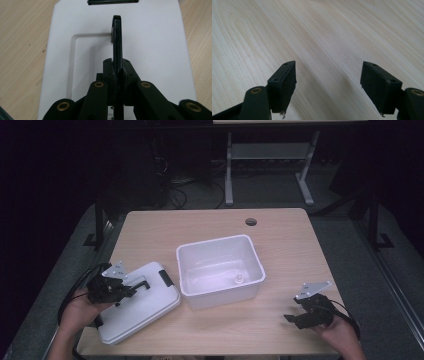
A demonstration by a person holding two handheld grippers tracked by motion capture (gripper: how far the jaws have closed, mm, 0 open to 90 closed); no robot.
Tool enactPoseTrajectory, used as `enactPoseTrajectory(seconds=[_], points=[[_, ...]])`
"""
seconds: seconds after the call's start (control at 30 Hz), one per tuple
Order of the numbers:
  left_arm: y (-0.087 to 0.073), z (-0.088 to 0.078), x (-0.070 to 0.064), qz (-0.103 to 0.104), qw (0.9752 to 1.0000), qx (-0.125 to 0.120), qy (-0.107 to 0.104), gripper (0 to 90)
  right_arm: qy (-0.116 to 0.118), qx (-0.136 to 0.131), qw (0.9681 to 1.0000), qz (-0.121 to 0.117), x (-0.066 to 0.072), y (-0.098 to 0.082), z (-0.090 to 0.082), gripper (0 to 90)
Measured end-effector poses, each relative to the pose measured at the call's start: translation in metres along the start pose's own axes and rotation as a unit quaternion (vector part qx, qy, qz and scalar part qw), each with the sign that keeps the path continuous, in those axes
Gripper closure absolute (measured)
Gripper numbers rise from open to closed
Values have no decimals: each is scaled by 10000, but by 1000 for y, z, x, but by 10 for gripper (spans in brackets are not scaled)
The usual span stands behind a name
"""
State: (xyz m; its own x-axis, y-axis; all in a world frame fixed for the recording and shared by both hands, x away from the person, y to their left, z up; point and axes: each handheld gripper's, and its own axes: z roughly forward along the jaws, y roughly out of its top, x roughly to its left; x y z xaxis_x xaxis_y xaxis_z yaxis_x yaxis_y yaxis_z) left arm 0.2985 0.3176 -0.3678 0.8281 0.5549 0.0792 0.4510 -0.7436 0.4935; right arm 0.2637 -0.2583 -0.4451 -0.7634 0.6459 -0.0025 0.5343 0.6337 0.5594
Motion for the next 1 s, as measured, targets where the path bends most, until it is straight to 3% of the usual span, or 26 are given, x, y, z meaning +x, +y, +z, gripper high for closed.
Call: enactPoseTrajectory(seconds=[0.33,0.73,1.0], points=[[2,-35,1,107,9999,-108,-21,839,-16,-54,10000,54,0,-2,-2,281],[9,-63,3,211,9997,-119,-26,838,-32,-83,9999,59,0,-2,-3,281],[19,-84,2,293,9991,-291,-16,839,-1,-108,9999,69,0,-1,-4,279]])
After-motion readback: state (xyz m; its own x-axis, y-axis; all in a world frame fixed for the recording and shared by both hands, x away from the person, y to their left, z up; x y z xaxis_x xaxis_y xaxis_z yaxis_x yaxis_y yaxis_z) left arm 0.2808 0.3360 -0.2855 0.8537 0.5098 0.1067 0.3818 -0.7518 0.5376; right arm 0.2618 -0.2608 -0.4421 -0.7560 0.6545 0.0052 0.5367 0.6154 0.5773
